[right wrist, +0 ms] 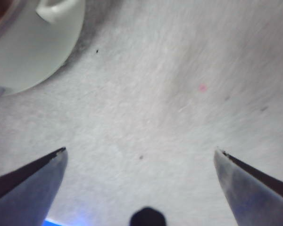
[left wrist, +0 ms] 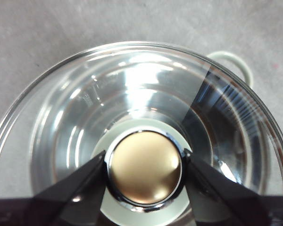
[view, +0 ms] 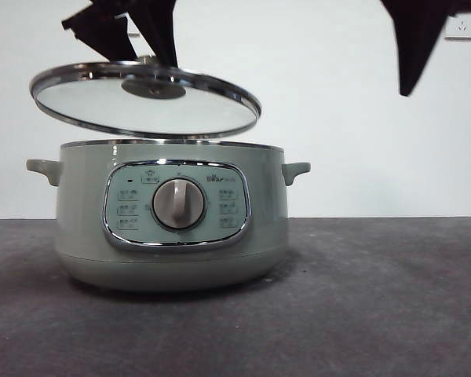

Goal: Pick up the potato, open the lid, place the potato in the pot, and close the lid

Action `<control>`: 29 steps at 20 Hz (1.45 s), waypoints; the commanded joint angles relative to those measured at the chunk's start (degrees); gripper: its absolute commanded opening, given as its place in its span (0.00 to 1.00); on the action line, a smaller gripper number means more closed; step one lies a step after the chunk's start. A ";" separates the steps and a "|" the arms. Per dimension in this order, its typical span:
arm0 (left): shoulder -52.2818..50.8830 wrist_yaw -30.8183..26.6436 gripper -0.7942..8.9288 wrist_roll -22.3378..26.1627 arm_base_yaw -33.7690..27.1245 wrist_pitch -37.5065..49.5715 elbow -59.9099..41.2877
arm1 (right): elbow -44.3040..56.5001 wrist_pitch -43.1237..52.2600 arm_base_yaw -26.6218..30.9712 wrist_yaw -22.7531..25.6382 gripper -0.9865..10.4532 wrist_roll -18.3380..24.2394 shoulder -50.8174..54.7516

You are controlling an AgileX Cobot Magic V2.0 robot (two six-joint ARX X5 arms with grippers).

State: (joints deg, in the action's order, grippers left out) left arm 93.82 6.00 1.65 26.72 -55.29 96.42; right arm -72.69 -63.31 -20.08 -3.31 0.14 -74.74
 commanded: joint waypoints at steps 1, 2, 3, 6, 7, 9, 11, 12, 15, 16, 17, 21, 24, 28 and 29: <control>0.98 0.02 0.07 -1.44 0.92 1.79 0.48 | 4.81 3.13 2.25 -4.39 0.80 0.09 3.10; 1.55 0.02 0.07 -1.46 1.36 2.19 0.48 | 6.10 4.04 2.47 -5.25 0.80 0.02 4.07; 1.92 0.00 0.07 -1.51 1.77 2.43 0.48 | 6.71 4.57 2.45 -5.49 0.80 0.04 4.72; 2.64 -0.02 0.07 -1.97 2.93 3.15 0.48 | 6.97 5.20 2.43 -6.16 0.80 0.07 5.68; 2.84 -0.07 0.07 -2.12 3.19 3.32 0.48 | 6.97 5.18 2.43 -6.80 0.80 0.09 5.75; 3.32 -2.01 0.07 -2.23 3.83 3.78 0.48 | 6.97 5.40 2.43 -7.21 0.80 0.79 5.77; 3.91 -3.96 0.07 -2.29 4.70 3.61 0.48 | 6.97 6.36 2.40 -9.90 0.80 1.79 5.77; 4.35 -4.17 0.07 -2.29 4.90 3.58 0.48 | 6.97 6.99 2.40 -11.87 0.80 1.84 5.77; 5.97 -4.52 0.07 -2.71 5.64 3.19 0.48 | 6.97 9.14 2.40 -14.49 0.80 2.51 5.77; 6.60 -4.55 0.07 -2.73 5.64 3.10 0.48 | 6.97 9.46 2.40 -14.53 0.80 2.54 5.77; 7.06 -4.76 0.07 -2.71 5.68 3.08 0.46 | 6.97 9.53 2.40 -14.51 0.80 2.58 5.77; 7.96 -6.80 0.07 -2.54 5.97 3.15 0.46 | 6.97 9.42 2.40 -14.73 0.80 2.89 5.77; 8.00 -7.10 0.08 -2.54 5.95 3.37 0.46 | 6.97 9.42 2.40 -14.75 0.80 2.91 5.77; 7.98 -7.06 0.60 -2.93 5.97 3.72 0.46 | 6.97 9.51 2.40 -15.41 0.80 2.91 5.77; 7.91 -7.08 0.73 -2.95 5.95 3.72 0.50 | 6.97 9.55 2.40 -15.39 0.80 2.91 5.77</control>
State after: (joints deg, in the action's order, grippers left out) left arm 100.16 -0.75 -1.13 32.16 -53.30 96.88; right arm -66.19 -54.02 -17.61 -18.46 2.61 -68.93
